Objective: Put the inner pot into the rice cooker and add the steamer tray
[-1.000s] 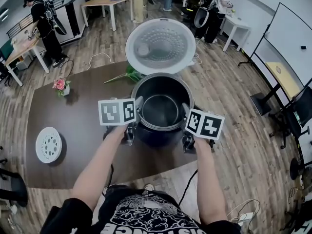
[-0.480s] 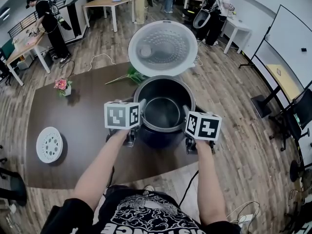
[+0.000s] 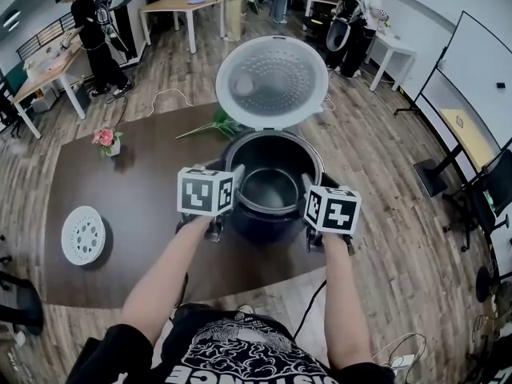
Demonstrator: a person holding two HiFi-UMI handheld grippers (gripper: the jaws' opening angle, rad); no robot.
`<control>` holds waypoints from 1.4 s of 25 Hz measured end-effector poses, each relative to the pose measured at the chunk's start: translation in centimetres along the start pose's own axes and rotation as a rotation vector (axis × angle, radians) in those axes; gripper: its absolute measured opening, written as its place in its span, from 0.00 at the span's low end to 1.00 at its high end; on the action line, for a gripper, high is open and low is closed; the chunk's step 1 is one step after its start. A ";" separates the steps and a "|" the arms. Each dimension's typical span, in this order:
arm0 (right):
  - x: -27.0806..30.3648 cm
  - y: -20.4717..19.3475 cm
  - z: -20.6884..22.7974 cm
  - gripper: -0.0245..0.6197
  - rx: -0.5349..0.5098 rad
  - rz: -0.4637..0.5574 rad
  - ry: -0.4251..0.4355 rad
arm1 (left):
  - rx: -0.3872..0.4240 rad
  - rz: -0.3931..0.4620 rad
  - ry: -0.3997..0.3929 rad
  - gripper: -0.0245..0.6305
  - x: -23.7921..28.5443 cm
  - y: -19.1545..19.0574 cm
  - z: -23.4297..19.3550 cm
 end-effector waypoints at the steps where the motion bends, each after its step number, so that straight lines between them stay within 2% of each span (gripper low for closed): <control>1: 0.0 0.0 0.0 0.33 0.001 0.003 0.001 | 0.002 -0.001 -0.004 0.33 -0.1 0.0 0.1; 10: -1.6 1.2 0.1 0.32 0.002 0.054 0.011 | 0.020 0.050 -0.018 0.33 -1.6 0.7 0.6; 14: -2.7 1.9 -1.1 0.33 -0.019 0.081 0.039 | 0.020 0.088 -0.014 0.33 -3.1 1.0 0.4; 19: -4.0 3.4 -3.6 0.33 -0.051 0.128 0.102 | 0.018 0.118 0.029 0.33 -5.4 0.6 -0.8; 29: -4.7 5.2 -12.4 0.37 -0.159 0.190 0.297 | -0.004 0.188 0.185 0.36 -12.5 -0.3 -5.6; 35: -4.8 5.4 -19.5 0.38 -0.220 0.203 0.456 | -0.031 0.226 0.355 0.38 -19.5 -1.8 -9.2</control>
Point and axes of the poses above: the fingertips, and each gripper's own axes: x forward along the fingers, z to its right, y out of its top, the point moved 5 cm from there along -x, backward along the fingers, and after that the axes turned 9 degrees about -y, right-handed, at the moved point
